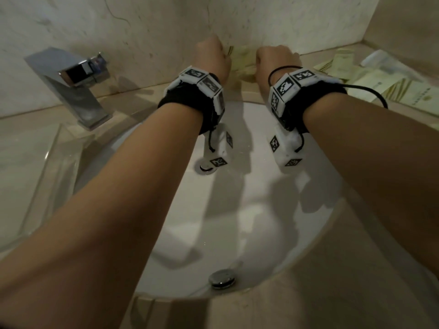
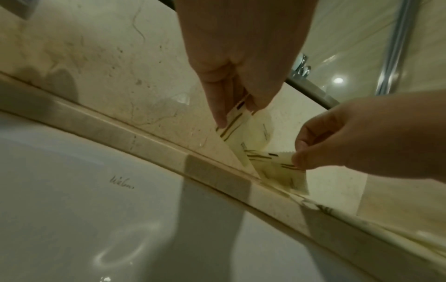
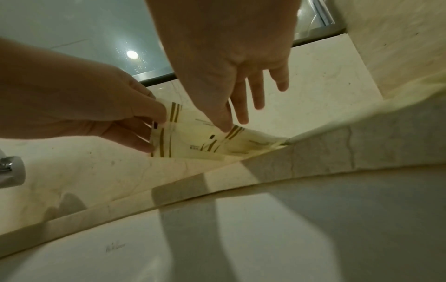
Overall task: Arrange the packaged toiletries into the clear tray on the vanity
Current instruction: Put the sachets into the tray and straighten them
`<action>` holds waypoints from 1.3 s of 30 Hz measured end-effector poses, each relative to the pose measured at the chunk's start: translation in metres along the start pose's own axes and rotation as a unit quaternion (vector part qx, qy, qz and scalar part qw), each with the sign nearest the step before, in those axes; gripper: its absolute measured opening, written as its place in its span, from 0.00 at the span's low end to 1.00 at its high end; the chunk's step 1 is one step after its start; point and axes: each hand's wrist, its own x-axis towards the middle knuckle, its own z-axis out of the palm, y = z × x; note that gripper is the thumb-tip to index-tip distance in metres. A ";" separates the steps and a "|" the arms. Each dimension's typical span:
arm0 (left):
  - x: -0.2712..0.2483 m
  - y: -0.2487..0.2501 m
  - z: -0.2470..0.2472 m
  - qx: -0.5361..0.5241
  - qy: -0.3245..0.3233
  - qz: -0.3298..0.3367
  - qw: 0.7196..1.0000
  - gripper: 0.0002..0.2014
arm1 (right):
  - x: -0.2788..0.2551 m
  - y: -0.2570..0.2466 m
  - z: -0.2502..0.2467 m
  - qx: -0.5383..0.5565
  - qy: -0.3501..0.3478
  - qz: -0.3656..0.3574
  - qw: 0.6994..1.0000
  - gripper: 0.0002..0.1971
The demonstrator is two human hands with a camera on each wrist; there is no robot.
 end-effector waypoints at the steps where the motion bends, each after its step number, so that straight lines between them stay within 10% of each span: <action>1: 0.002 0.000 -0.002 -0.021 0.018 -0.006 1.000 0.15 | -0.001 0.000 -0.005 0.001 0.014 0.011 1.000 0.16; 39: -0.039 0.011 -0.149 -0.176 0.193 -0.022 0.965 0.16 | -0.067 -0.053 -0.117 0.251 0.118 0.035 0.960 0.15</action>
